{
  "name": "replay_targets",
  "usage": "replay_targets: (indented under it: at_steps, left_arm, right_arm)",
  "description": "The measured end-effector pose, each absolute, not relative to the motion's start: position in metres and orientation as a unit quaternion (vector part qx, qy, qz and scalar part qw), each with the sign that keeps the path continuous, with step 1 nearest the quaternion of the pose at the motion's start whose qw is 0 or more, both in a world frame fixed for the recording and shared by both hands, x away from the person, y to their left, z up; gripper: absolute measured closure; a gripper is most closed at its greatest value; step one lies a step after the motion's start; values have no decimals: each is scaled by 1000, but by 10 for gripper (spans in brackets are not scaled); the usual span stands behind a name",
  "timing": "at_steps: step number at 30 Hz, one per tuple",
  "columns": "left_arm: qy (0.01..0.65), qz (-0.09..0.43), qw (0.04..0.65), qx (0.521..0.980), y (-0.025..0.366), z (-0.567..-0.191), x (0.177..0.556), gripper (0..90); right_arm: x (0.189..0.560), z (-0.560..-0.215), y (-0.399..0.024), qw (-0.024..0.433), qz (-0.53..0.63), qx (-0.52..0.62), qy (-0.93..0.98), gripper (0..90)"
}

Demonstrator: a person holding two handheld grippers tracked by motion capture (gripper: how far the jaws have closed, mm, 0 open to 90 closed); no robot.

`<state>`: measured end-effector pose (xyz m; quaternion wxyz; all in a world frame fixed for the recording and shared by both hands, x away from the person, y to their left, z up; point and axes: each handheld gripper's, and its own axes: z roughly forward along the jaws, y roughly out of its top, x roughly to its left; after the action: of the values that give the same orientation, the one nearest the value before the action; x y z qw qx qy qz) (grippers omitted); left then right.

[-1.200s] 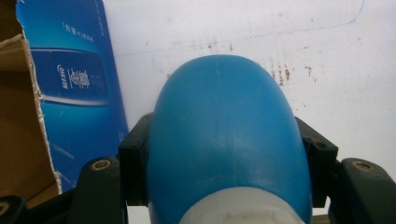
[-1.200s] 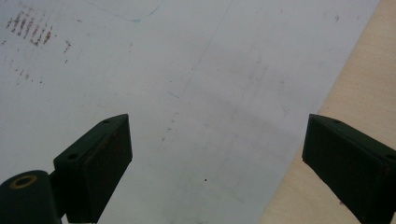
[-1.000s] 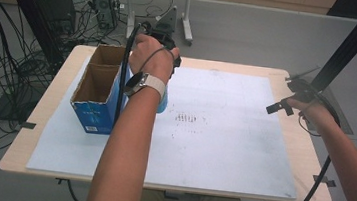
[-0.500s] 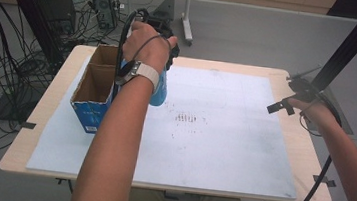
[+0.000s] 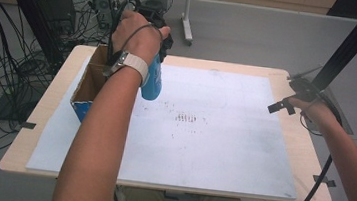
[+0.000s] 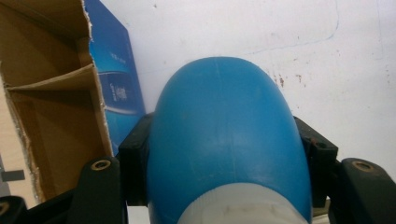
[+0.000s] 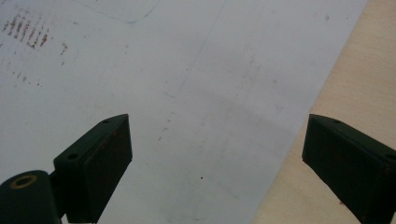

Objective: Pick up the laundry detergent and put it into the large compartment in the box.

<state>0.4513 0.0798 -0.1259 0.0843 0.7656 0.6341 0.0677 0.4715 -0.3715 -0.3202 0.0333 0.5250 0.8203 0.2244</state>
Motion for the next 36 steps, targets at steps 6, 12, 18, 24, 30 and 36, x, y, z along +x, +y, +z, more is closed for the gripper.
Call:
replay_targets:
  at_steps: [6, 12, 18, 24, 30, 36]
  left_arm:
    - [633, 71, 84, 767, 86, -115, 453, 375]
    - [630, 79, 80, 768, 91, -105, 454, 375]
    - [629, 77, 83, 769, 97, -98, 453, 375]
    - [628, 79, 80, 770, 104, -91, 453, 375]
    - [626, 82, 74, 772, 110, -85, 453, 376]
    - [627, 77, 80, 771, 120, -80, 452, 376]
  right_arm:
    - [472, -319, -375, 36, 222, 529, 818, 83]
    - [472, -318, -376, 36, 221, 531, 817, 83]
    - [473, -318, -375, 36, 219, 530, 818, 83]
    - [473, -317, -376, 36, 220, 534, 816, 83]
    - [474, -317, -376, 35, 222, 537, 813, 83]
    - [475, -317, -373, 36, 219, 537, 814, 83]
